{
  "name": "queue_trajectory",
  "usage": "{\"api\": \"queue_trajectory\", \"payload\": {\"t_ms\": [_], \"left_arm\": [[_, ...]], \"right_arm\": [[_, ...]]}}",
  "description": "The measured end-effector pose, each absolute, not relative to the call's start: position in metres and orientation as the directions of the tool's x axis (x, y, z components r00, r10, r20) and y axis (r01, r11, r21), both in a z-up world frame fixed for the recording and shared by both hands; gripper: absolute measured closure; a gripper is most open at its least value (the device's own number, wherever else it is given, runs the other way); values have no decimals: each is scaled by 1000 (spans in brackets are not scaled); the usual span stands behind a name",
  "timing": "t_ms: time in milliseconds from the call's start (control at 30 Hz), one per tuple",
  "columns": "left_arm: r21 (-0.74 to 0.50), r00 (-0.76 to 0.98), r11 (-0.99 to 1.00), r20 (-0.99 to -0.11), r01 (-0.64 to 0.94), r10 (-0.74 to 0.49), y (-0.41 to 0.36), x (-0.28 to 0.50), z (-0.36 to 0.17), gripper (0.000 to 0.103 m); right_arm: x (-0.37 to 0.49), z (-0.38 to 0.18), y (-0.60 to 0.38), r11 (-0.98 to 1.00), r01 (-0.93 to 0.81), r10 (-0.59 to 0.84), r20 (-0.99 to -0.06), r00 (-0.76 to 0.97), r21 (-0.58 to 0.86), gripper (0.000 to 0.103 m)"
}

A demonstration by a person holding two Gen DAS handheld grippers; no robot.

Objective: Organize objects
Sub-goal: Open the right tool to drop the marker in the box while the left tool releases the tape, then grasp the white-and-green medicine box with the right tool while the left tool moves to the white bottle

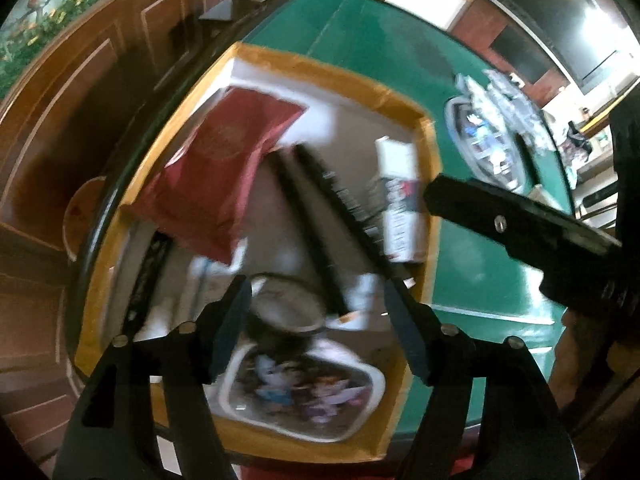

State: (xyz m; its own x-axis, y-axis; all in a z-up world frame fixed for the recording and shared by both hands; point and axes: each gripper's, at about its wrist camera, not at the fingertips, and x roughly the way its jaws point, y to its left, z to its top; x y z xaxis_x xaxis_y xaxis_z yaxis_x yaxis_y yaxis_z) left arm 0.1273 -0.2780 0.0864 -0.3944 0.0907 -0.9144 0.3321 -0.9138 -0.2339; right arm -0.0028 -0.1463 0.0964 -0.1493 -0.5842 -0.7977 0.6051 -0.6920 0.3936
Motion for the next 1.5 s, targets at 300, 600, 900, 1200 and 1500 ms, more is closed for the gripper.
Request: {"api": "queue_trajectory", "payload": {"t_ms": [300,600,900,1200,1500], "left_arm": [[-273,-424,-943,-889,189,172,-209,96,106,32],[-261,-357,-962,-908,76,218,-147,74,94,33],[-261,-337,-964,-914,58,227,-125,63,92,33],[-283,-286,-956,-925,78,251,-110,52,77,33],[-286,-273,-952,-929,110,248,-108,58,73,33]], "right_arm": [[-21,122,1,-849,467,-456,-789,-412,246,24],[-90,77,151,-973,17,-211,-855,-473,231,22],[-62,81,104,-669,370,-733,-655,-183,645,20],[-84,73,113,-907,335,-374,-856,-356,257,13],[-92,70,42,-776,630,-297,-889,-349,12,0]]}}
